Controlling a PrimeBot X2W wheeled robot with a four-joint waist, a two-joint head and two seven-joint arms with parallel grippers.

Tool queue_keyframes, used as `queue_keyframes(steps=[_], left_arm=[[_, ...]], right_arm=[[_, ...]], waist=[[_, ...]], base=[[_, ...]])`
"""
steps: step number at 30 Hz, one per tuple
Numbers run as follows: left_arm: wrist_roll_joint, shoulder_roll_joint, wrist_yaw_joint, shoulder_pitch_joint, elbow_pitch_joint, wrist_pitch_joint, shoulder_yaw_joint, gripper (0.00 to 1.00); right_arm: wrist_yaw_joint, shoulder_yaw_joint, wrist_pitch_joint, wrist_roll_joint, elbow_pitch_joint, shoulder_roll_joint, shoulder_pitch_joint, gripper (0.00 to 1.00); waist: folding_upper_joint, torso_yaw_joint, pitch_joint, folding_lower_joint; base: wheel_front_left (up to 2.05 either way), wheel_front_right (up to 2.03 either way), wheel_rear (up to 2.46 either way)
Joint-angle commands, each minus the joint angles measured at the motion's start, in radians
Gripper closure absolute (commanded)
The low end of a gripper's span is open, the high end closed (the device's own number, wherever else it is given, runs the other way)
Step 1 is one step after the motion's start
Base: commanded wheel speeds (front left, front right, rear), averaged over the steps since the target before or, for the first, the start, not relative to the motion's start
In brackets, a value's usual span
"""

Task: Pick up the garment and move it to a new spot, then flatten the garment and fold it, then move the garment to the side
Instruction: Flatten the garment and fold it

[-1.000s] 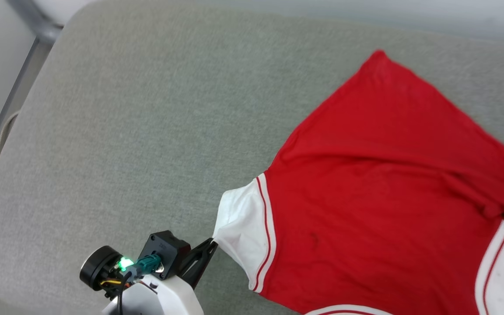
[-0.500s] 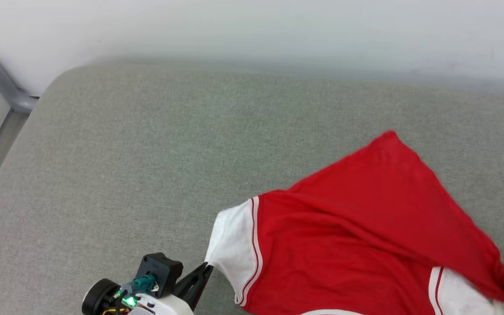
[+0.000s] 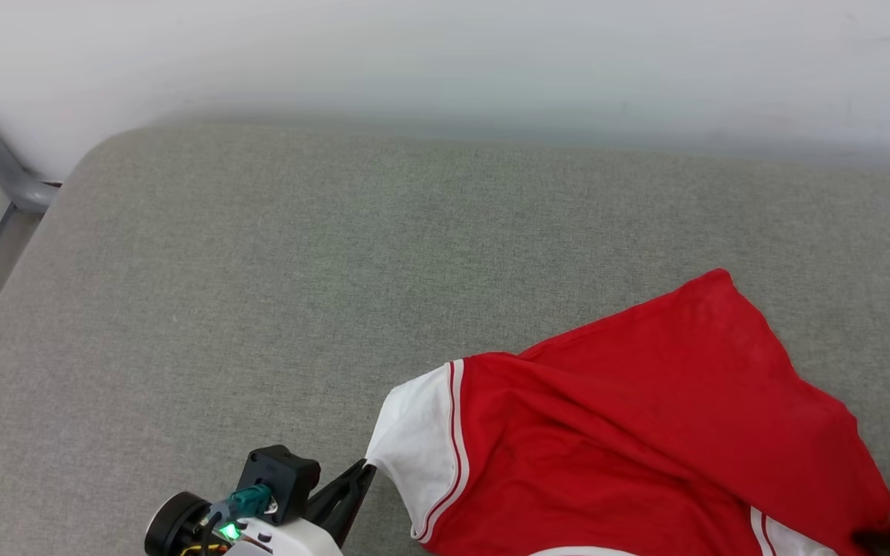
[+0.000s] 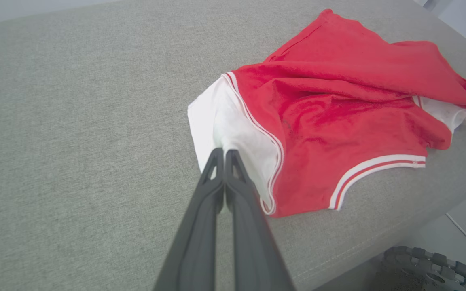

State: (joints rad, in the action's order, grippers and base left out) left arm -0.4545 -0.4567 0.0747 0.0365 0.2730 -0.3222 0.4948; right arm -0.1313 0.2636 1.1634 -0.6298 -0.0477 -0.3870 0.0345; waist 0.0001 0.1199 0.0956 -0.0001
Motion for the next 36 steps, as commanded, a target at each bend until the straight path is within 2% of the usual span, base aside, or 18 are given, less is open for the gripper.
queue_keyframes(steps=[1,8,13,24,36], left_arm=[[0.004,-0.003,-0.001,-0.008,0.007,0.000,-0.003,1.00],[0.012,-0.009,-0.006,-0.030,0.028,0.000,0.001,1.00],[0.020,0.000,-0.011,-0.061,0.044,0.006,0.009,1.00],[0.028,0.039,-0.037,-0.121,0.036,0.043,0.037,1.00],[0.026,0.072,-0.048,-0.167,0.009,0.073,0.059,1.00]], right_arm=[[0.001,0.000,0.007,-0.011,0.022,-0.013,-0.034,0.00],[0.001,-0.008,0.072,-0.064,0.148,-0.040,-0.168,0.00],[0.001,-0.041,0.114,-0.035,0.168,-0.037,-0.320,0.00],[0.001,-0.114,0.123,0.121,-0.004,-0.087,-0.572,0.00],[0.001,-0.181,0.064,0.220,-0.182,-0.107,-0.640,0.00]], waist=[[-0.0001,0.002,0.007,0.0001],[-0.0001,0.032,0.051,0.0001],[-0.0001,0.072,0.117,0.0001],[-0.0001,0.193,0.266,0.0001],[-0.0001,0.242,0.333,0.0001]], base=[[0.00,0.00,0.00],[0.00,0.00,0.00],[0.00,0.00,0.00],[0.00,0.00,0.00],[0.00,0.00,0.00]])
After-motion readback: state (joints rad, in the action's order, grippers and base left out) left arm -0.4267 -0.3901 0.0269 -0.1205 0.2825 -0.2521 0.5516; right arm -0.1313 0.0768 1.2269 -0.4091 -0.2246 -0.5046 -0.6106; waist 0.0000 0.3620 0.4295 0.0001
